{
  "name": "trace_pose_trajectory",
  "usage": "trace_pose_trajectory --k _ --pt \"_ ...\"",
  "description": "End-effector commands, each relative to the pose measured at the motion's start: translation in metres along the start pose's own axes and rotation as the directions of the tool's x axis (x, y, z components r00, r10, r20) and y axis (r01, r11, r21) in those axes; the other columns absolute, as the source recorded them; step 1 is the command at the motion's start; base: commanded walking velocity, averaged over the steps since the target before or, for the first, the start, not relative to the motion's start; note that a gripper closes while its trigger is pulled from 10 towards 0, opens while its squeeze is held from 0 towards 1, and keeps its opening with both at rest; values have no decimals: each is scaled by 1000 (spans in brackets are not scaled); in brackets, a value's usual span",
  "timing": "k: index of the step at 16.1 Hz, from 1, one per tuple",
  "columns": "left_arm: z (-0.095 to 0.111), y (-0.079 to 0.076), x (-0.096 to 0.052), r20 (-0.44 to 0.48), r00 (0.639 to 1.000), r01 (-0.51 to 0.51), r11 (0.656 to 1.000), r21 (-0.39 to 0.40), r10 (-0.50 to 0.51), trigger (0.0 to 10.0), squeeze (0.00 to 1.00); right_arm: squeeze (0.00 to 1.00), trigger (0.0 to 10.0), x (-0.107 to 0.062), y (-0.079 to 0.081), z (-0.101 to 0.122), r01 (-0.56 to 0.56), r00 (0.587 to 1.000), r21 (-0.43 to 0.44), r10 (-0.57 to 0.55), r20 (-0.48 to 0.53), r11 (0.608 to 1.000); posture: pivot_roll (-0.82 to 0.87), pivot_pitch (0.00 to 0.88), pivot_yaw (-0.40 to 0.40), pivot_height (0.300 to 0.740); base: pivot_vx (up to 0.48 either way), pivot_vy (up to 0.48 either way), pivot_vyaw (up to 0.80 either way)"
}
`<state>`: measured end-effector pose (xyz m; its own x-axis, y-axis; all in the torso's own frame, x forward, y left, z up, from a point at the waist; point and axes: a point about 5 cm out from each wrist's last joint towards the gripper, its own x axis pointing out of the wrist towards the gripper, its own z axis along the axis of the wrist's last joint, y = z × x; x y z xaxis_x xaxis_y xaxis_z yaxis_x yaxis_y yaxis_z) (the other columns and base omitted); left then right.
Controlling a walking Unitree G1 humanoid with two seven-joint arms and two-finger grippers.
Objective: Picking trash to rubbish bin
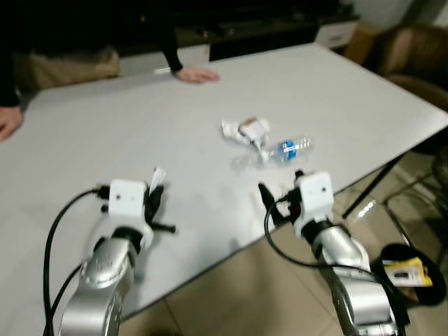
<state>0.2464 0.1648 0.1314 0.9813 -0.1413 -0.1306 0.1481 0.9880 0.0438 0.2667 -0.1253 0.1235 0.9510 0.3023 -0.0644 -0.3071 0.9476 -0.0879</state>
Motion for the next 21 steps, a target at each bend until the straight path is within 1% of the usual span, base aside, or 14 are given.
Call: trace_pose_trajectory --k 1,4,6,7,8,9,10,12,13,16,17,20,21 --pt "-1 -1 0 -6 1000 6 1000 18 -6 10000 0 0 10000 -2 -3 0 17 1000 18 -17 -8 1000 3 26 -78 740 0 -480 0" --pt "-1 -2 1 -9 1000 20 1000 24 -20 10000 0 0 10000 -6 -2 -6 22 999 6 -22 -44 1000 -5 17 -63 740 0 -480 0" --pt "-1 -3 4 -12 999 49 999 23 -49 10000 0 0 10000 -11 -2 -19 63 992 -18 -65 -109 998 -13 5 -44 740 0 -362 0" --pt "-1 -4 4 -11 998 56 998 17 -55 10000 0 0 10000 -12 -2 -21 71 991 -25 -73 -115 997 -14 5 -42 740 0 -244 0" --pt "-8 -3 5 -58 996 60 998 -20 -61 10000 0 0 10000 -16 -2 -27 87 987 -26 -90 -133 996 -20 0 -34 740 0 480 0" --pt "-12 -2 6 -78 995 60 998 -27 -62 10000 0 0 10000 -22 -4 -33 113 982 -7 -113 -152 994 -22 0 -29 740 0 480 0" --pt "-14 -1 6 -76 995 58 998 -22 -60 10000 0 0 10000 -29 -8 -40 146 975 11 -142 -173 989 -25 0 -21 740 0 480 0" --pt "-20 2 6 -86 995 49 999 5 -48 10000 0 0 10000 -33 -8 -47 153 970 10 -148 -192 988 -34 0 -7 740 0 474 0" --pt "-25 2 5 -94 993 69 997 19 -67 10000 0 0 10000 -35 -7 -49 162 968 12 -156 -197 987 -37 0 1 740 0 0 0" --pt "-26 -2 5 -91 990 108 993 43 -104 10000 0 0 10000 -36 -6 -44 192 967 34 -183 -175 981 -54 0 21 740 0 0 0" --pt "-24 -3 7 -80 991 110 994 27 -108 10000 0 0 10000 -36 -5 -42 186 969 34 -178 -170 982 -56 0 19 740 0 0 0" --pt "-18 -8 9 -15 994 111 994 4 -111 10000 0 0 10000 -28 -2 -34 138 981 23 -134 -140 990 -43 0 -28 740 0 0 0" --pt "-16 -8 10 -7 995 95 995 4 -95 10000 0 0 10000 -24 -4 -33 130 983 20 -126 -136 991 -33 0 -43 740 0 0 0"
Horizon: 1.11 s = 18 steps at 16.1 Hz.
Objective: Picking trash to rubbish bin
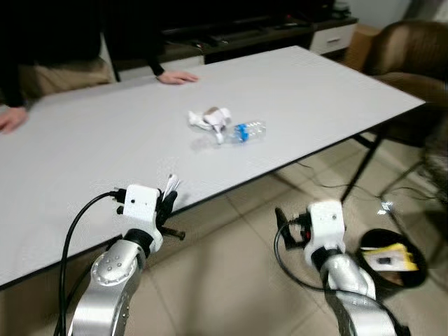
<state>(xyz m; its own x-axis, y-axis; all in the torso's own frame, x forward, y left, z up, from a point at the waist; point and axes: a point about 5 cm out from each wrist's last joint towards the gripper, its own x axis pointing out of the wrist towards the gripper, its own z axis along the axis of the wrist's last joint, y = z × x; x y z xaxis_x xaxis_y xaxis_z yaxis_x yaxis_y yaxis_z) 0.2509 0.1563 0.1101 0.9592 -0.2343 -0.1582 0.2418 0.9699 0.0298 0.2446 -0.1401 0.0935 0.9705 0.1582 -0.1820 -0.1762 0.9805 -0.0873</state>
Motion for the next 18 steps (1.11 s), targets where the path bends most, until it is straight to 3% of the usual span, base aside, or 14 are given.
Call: trace_pose_trajectory --k 1,6,12,18 --pt "3 1 2 17 1000 -23 1000 -2 23 10000 0 0 10000 6 -2 1 -16 1000 7 16 -2 1000 -25 0 -52 740 0 0 0" --pt "3 4 -9 27 997 -69 998 2 69 10000 0 0 10000 22 -5 12 -65 998 1 65 23 998 23 0 -108 740 279 0 0" --pt "14 16 -7 39 998 -56 997 54 54 10000 0 0 10000 20 10 6 -94 995 29 93 33 995 41 0 -54 740 369 0 0" --pt "10 13 -8 26 998 -54 998 33 53 10000 0 0 10000 17 12 11 -138 989 24 137 56 990 30 0 -66 740 372 0 667"
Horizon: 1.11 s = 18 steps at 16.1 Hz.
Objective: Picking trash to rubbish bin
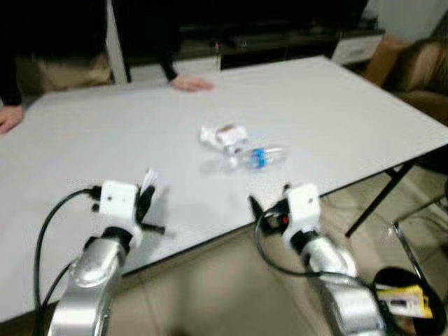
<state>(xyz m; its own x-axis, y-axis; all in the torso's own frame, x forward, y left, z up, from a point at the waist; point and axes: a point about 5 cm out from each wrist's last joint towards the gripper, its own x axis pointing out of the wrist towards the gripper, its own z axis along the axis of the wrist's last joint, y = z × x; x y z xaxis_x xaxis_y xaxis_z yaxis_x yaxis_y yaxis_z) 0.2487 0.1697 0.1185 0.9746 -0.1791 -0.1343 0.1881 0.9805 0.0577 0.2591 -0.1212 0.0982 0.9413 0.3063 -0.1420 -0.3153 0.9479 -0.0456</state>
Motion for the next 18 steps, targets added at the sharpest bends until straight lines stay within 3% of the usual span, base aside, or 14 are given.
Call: trace_pose_trajectory --k 1,7,11,18 --pt "2 1 -1 4 1000 6 1000 14 -6 10000 0 0 10000 1 -6 3 19 1000 7 -19 9 1000 28 0 -68 740 371 0 0" --pt "2 -2 5 7 1000 10 1000 10 -10 10000 0 0 10000 5 -20 16 47 998 -28 -46 44 999 11 0 -68 740 372 0 0" --pt "4 1 7 13 1000 11 1000 17 -11 10000 0 0 10000 6 -18 18 7 999 -53 -5 44 999 20 0 -62 740 371 0 0" --pt "5 10 5 8 1000 -5 999 40 4 10000 0 0 10000 9 -19 16 -8 998 -18 9 55 1000 43 0 -54 740 371 0 0"
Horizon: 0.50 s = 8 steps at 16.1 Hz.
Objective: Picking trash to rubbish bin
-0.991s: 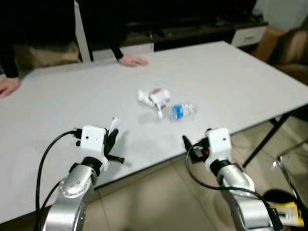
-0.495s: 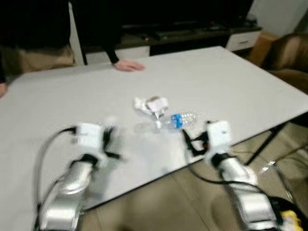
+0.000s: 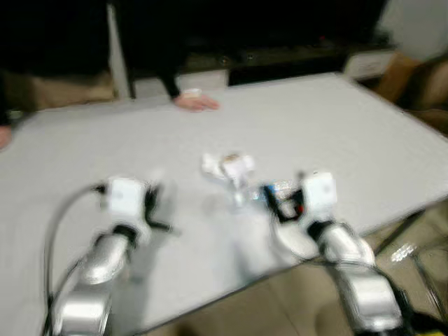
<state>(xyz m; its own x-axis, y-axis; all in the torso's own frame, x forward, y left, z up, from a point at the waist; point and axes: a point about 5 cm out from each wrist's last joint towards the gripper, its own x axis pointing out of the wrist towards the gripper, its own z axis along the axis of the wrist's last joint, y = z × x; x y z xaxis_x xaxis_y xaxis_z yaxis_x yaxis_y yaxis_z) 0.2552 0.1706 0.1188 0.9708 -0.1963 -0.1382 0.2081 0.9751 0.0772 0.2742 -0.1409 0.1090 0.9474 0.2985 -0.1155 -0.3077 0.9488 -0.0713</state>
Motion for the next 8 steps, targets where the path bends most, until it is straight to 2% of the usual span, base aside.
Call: trace_pose_trajectory --k 1,3,4,5,6,8 --pt "4 9 -2 13 999 -31 999 11 30 10000 0 0 10000 3 5 6 -22 999 15 21 41 1000 40 0 -54 740 0 0 0" --pt "3 12 -2 11 999 -38 999 16 38 10000 0 0 10000 10 5 7 -69 997 -5 69 41 998 38 0 -53 740 0 0 0" --pt "4 14 -2 12 999 -34 999 41 33 10000 0 620 10000 22 1 10 -143 989 -27 144 36 989 39 0 -45 740 0 0 0" --pt "5 16 -2 11 1000 -26 998 59 25 10000 0 1000 10000 34 -7 14 -227 973 -61 229 14 972 41 0 -39 740 0 0 0" --pt "7 16 -3 9 1000 -10 998 69 10 10000 0 1000 10000 44 -18 17 -289 957 -112 288 -25 951 53 0 -36 740 0 0 0" --pt "8 17 -7 3 1000 12 997 82 -13 10000 0 1000 10000 54 -34 25 -338 941 -172 330 -73 925 66 0 -36 740 0 0 0"
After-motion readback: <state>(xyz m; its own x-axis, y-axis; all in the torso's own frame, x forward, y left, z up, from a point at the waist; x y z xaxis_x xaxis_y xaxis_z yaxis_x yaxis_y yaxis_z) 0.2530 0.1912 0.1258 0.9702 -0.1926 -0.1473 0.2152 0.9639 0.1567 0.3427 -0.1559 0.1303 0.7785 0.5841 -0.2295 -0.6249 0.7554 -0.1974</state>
